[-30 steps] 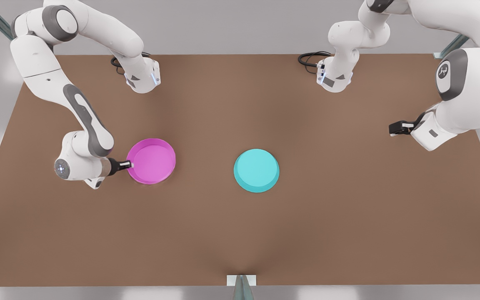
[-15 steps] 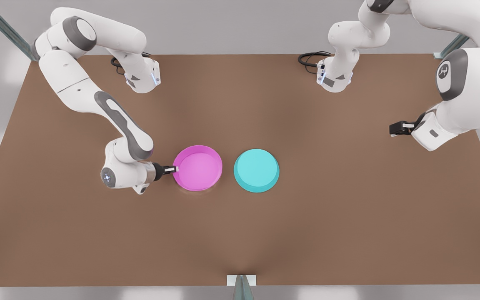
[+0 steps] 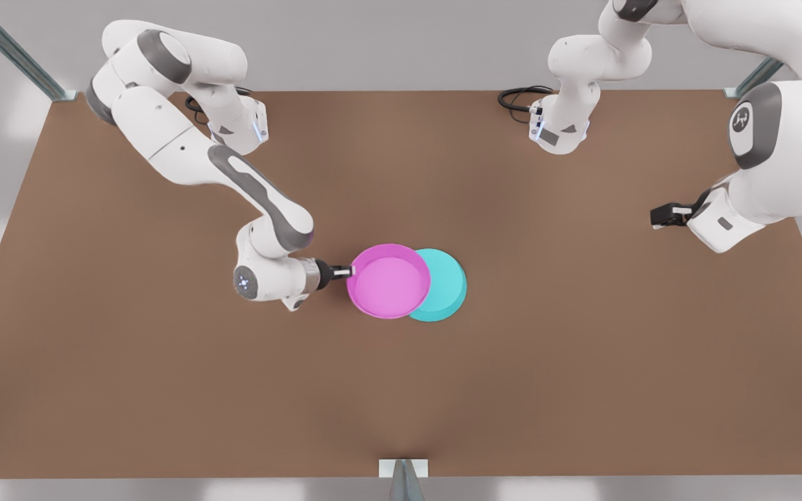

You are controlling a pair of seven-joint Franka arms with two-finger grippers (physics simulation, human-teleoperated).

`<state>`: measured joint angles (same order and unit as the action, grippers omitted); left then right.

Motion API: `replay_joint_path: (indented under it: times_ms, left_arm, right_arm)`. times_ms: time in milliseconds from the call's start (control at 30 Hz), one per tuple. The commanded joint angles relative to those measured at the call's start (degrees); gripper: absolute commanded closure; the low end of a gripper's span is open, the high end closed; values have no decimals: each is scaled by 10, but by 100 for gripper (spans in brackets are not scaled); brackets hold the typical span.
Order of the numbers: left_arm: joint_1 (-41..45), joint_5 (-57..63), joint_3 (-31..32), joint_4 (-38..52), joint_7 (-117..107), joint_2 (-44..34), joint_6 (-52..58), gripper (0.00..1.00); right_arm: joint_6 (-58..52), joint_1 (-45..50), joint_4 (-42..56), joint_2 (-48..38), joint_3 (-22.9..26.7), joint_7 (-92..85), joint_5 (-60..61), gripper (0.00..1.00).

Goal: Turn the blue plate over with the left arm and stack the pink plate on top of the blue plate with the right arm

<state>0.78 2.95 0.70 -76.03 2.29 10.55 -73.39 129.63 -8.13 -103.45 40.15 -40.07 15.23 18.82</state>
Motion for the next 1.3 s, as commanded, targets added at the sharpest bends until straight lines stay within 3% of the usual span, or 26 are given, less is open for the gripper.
replay_joint_path:
  times_ms: [0,633,700,967,1033,1100,1167,1200,1267]
  left_arm:
    - [0,-1,-1,0,0,0,0,0]
    - [-1,0,-1,0,0,0,-2,0]
    - [-1,0,-1,0,0,0,-2,0]
    - [-1,0,-1,0,0,0,-2,0]
    - [-1,0,-1,0,0,0,-2,0]
    - [-1,0,-1,0,0,0,-2,0]
    - [-1,0,-1,0,0,0,-2,0]
    - [-1,0,-1,0,0,0,-1,0]
    - [-1,0,-1,0,0,0,-1,0]
  right_arm:
    - [4,5,0,0,0,1,6,79]
    - [55,80,30,26,3,38,39,79]
    - [55,84,44,34,9,33,31,0]
    - [34,82,44,27,15,35,32,0]
    - [-187,23,108,-53,2,101,11,0]
    - [-492,-70,311,-83,7,93,-145,0]
    - [-492,-41,299,-196,136,-28,-216,0]
    - [-478,6,280,-247,249,-69,-215,0]
    - [-395,6,171,-344,286,-81,-194,0]
